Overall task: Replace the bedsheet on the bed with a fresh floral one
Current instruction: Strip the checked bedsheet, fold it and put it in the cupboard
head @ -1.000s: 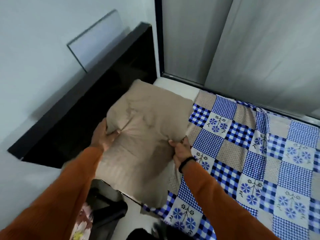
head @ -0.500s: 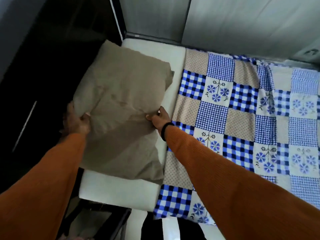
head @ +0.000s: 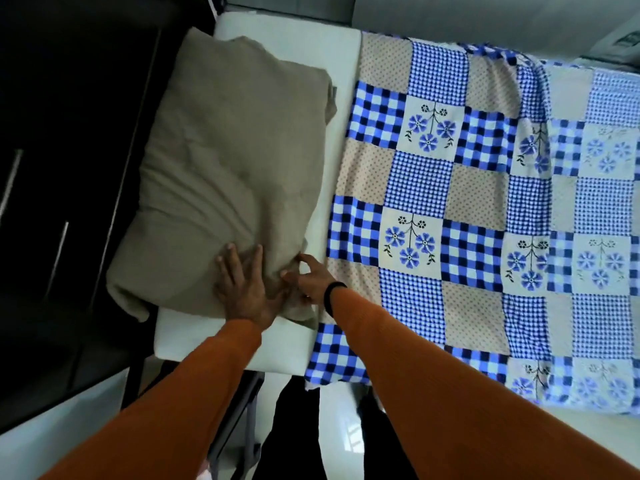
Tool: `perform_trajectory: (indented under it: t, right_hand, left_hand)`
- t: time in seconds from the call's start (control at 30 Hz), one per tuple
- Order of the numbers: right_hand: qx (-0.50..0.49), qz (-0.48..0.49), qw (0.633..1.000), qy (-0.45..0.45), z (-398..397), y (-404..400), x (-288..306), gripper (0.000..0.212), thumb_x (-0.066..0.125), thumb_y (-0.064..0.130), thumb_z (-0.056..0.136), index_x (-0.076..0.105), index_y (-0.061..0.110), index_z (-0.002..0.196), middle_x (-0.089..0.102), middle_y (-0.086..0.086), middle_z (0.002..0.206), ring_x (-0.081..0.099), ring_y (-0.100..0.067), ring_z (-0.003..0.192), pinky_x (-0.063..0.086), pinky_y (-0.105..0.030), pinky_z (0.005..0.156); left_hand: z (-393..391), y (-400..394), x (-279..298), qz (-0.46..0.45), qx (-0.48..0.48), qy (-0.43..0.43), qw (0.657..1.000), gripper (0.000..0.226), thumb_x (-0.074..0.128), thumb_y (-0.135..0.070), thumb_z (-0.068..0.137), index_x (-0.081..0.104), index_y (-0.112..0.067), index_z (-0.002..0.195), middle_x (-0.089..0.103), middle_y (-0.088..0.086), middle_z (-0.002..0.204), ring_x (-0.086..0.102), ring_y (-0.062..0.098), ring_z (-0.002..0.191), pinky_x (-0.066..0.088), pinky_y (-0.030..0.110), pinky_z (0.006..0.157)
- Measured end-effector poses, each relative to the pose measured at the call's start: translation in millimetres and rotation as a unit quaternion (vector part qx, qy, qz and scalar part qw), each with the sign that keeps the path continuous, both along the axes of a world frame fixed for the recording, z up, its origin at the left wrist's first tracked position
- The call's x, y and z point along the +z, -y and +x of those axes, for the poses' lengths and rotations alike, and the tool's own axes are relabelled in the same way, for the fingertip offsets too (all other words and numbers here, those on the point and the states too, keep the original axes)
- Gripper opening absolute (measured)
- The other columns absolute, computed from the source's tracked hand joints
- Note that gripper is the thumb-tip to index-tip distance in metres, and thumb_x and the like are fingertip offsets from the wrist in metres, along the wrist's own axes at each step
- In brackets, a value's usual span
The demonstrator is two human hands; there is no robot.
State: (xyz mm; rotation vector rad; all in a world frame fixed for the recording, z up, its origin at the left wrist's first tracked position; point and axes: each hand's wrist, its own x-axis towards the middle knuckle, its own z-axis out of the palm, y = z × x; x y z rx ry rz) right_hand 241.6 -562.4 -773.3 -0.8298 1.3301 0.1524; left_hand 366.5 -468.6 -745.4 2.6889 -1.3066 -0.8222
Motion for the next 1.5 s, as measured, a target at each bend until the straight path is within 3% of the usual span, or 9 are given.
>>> perform_trajectory:
  t: [0.23,0.37,0.5,0.67,0.97,1.07,1.2,1.33,1.5]
  right_hand:
    - [0.058,-0.104,0.989,-0.089,-135.2,-8.7,-4.4,0.019,0.073,0.035,0.087,0.066,0.025,0.101,0.074,-0.012,0.104,0.072,-0.032,0.088,0.059,-0.039,0.068]
    - [0.076,-0.22,0.956,-0.181,-268.9,-12.8,19.2,0.024,0.066,0.032,0.097,0.07,0.012,0.109,0.071,-0.009,0.101,0.064,-0.026,0.089,0.047,-0.032,0.075]
    - [-0.005,-0.263,0.93,-0.257,-417.7,-35.4,20.8,0.036,0.067,0.026,0.095,0.062,0.008,0.126,0.063,-0.017,0.127,0.06,-0.035,0.117,0.048,-0.041,0.098]
    - [-0.041,-0.206,0.918,-0.337,-548.7,-68.1,9.2,0.062,0.074,0.035,0.091,0.05,0.005,0.14,0.056,-0.024,0.137,0.054,-0.039,0.128,0.044,-0.044,0.104]
    - [-0.021,-0.202,0.937,-0.286,-581.2,-71.2,-26.7,0.029,0.07,0.028,0.094,0.07,0.005,0.111,0.07,-0.018,0.11,0.065,-0.034,0.103,0.053,-0.043,0.09]
    - [-0.164,-0.152,0.959,-0.172,-594.5,-73.5,-27.3,0.012,0.071,0.019,0.09,0.063,0.01,0.088,0.066,-0.018,0.087,0.066,-0.029,0.078,0.059,-0.055,0.088]
    - [-0.26,-0.139,0.953,-0.075,-614.4,-84.4,-10.7,0.016,0.063,0.012,0.099,0.055,0.014,0.086,0.064,-0.012,0.088,0.066,-0.026,0.086,0.061,-0.044,0.085]
    - [-0.197,-0.244,0.943,-0.115,-621.2,-86.3,-5.7,0.017,0.064,0.015,0.099,0.053,0.018,0.087,0.065,-0.012,0.086,0.063,-0.019,0.073,0.058,-0.042,0.076]
    - [-0.162,-0.264,0.929,-0.202,-660.4,-84.7,-15.9,0.013,0.067,0.022,0.097,0.057,0.013,0.098,0.069,-0.027,0.101,0.062,-0.025,0.078,0.055,-0.044,0.076]
  left_hand:
    - [-135.0,-43.9,2.1,-0.021,-0.01,-0.064,0.998,0.084,0.067,-0.046,0.089,0.025,-0.027,0.159,0.033,0.01,0.161,0.032,0.036,0.144,0.028,0.06,0.112]
    - [-226.4,-61.4,-7.6,-0.091,-0.04,-0.102,0.99,0.055,0.05,-0.054,0.085,0.062,-0.018,0.125,0.064,0.012,0.113,0.06,0.038,0.107,0.05,0.047,0.085]
    - [-340.3,-69.0,-6.5,-0.012,-0.051,-0.207,0.977,0.026,0.066,-0.044,0.09,0.069,-0.021,0.104,0.07,0.006,0.1,0.068,0.03,0.097,0.054,0.038,0.082]
    - [-490.4,-71.4,0.5,0.05,-0.093,-0.28,0.954,0.05,0.065,-0.042,0.096,0.055,-0.022,0.14,0.066,0.007,0.128,0.062,0.029,0.117,0.05,0.038,0.094]
    - [-607.8,-55.8,-59.9,0.064,-0.056,-0.198,0.976,0.056,0.063,-0.056,0.092,0.053,-0.018,0.132,0.064,0.006,0.129,0.061,0.028,0.117,0.053,0.042,0.092]
    - [-622.1,-47.7,-61.9,0.052,-0.053,-0.134,0.988,0.056,0.063,-0.065,0.087,0.061,-0.017,0.118,0.067,0.006,0.119,0.065,0.028,0.107,0.053,0.04,0.086]
    - [-629.6,-44.9,-54.0,0.068,-0.068,-0.102,0.99,0.031,0.06,-0.039,0.093,0.066,-0.015,0.111,0.067,0.009,0.116,0.064,0.03,0.107,0.052,0.042,0.088]
    - [-639.3,-44.4,-48.6,0.097,-0.111,-0.2,0.969,0.029,0.058,-0.038,0.098,0.07,-0.012,0.105,0.07,0.011,0.104,0.068,0.032,0.094,0.049,0.034,0.07]
    - [-667.0,-38.0,-37.5,0.133,-0.166,-0.301,0.93,0.034,0.06,-0.043,0.097,0.074,-0.012,0.104,0.066,0.009,0.091,0.062,0.029,0.083,0.055,0.034,0.075]
